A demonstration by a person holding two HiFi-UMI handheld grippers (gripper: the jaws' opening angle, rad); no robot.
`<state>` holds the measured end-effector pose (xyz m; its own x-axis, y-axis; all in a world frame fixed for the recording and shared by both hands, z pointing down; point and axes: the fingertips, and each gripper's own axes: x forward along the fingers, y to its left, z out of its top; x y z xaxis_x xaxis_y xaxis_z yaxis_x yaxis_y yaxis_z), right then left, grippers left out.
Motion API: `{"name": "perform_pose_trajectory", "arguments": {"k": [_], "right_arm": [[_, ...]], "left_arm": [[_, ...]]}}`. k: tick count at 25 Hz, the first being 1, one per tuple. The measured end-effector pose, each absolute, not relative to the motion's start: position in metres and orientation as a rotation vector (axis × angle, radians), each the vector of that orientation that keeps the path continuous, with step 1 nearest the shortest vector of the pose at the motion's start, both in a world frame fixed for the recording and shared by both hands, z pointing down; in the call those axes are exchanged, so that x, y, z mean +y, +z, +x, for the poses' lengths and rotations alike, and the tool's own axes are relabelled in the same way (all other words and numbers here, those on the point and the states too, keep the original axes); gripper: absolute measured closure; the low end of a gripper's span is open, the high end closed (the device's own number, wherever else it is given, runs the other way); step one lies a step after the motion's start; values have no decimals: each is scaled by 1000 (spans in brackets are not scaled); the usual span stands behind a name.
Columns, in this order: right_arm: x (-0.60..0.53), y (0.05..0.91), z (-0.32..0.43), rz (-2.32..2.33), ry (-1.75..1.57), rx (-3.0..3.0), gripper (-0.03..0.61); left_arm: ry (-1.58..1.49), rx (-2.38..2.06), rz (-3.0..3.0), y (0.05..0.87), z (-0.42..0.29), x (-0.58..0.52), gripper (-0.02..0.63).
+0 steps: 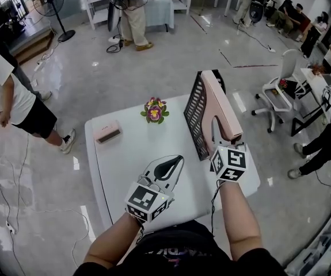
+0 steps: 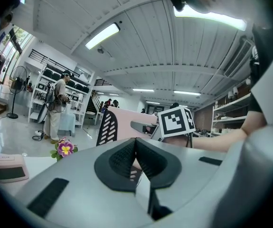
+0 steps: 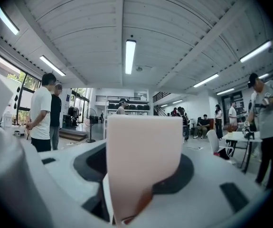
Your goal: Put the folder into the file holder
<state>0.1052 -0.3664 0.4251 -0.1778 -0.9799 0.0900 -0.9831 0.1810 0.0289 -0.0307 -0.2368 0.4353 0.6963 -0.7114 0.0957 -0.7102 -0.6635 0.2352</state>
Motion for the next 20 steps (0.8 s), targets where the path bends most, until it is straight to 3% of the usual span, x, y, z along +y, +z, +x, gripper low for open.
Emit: {"name": "perform_pose_trajectory", "arguments": {"k": [20], "right_arm": [[-275, 431, 121, 2045, 94, -2266, 344]], "left_arm": [[11, -1158, 2651, 434, -76, -184, 578]]}}
